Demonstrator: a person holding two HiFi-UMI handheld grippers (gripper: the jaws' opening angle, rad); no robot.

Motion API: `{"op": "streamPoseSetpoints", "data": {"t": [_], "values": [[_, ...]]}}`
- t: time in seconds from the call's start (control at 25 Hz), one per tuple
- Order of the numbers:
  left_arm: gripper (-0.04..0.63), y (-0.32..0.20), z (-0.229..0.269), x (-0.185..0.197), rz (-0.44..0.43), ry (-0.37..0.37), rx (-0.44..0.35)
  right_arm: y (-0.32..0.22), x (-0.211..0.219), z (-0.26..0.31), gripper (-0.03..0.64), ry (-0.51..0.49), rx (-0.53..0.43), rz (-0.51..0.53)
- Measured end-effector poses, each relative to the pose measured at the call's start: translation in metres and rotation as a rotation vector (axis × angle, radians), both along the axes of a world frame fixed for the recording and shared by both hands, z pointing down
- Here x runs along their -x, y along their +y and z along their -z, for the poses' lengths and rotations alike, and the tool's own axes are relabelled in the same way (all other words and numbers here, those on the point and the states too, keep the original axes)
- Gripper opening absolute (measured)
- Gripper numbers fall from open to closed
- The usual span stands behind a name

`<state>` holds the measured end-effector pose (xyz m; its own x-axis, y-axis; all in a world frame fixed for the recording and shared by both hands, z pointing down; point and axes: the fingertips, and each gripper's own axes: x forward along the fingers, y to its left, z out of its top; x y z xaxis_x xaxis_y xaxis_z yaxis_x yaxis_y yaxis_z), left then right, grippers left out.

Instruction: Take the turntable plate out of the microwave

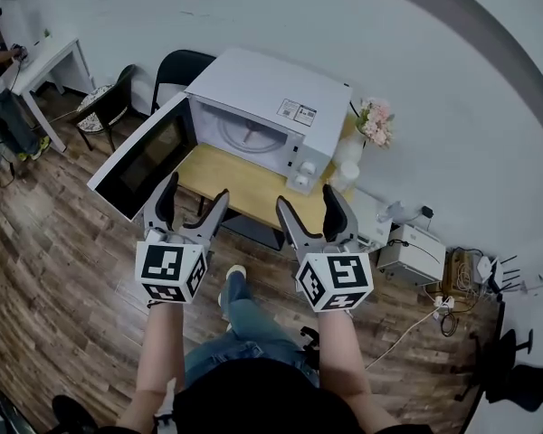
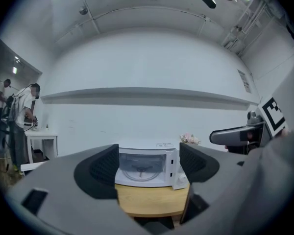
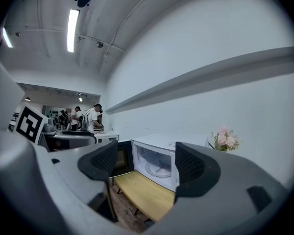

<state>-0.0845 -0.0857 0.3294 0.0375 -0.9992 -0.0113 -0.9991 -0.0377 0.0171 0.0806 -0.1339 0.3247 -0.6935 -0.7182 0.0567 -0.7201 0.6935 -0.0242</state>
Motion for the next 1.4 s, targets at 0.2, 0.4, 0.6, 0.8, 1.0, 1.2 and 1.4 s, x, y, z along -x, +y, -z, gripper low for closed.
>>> {"op": "streamPoseSetpoints", "data": {"t": [0.2,0.4,0.6,0.8,1.0,1.2,1.4], "values": [[0.345,-0.025,-0.014,0.032,0.053,0.017,0.040,-0.025,0.028,-0.019,0.379,0.001,0.041,0.003],[0.296,-0.069,-0.027,0.052,0.038,0.021,0.092,-0.063,0.049,-0.034,0.352,-0.001,0.096,-0.023],[0.255,-0.118,-0.044,0.064,-0.011,0.023,0.146,-0.093,0.076,-0.062,0.221,0.007,0.166,-0.027],[0.252,-0.160,-0.066,0.065,-0.093,0.052,0.205,-0.124,0.095,-0.097,0.221,0.007,0.274,-0.048],[0.253,-0.186,-0.094,0.069,-0.134,0.085,0.263,-0.148,0.105,-0.125,0.212,-0.006,0.356,-0.088],[0.253,-0.205,-0.127,0.068,-0.180,0.142,0.336,-0.162,0.111,-0.143,0.212,-0.025,0.422,-0.108],[0.242,-0.224,-0.156,0.063,-0.243,0.166,0.381,-0.172,0.118,-0.151,0.202,-0.043,0.449,-0.107]]}}
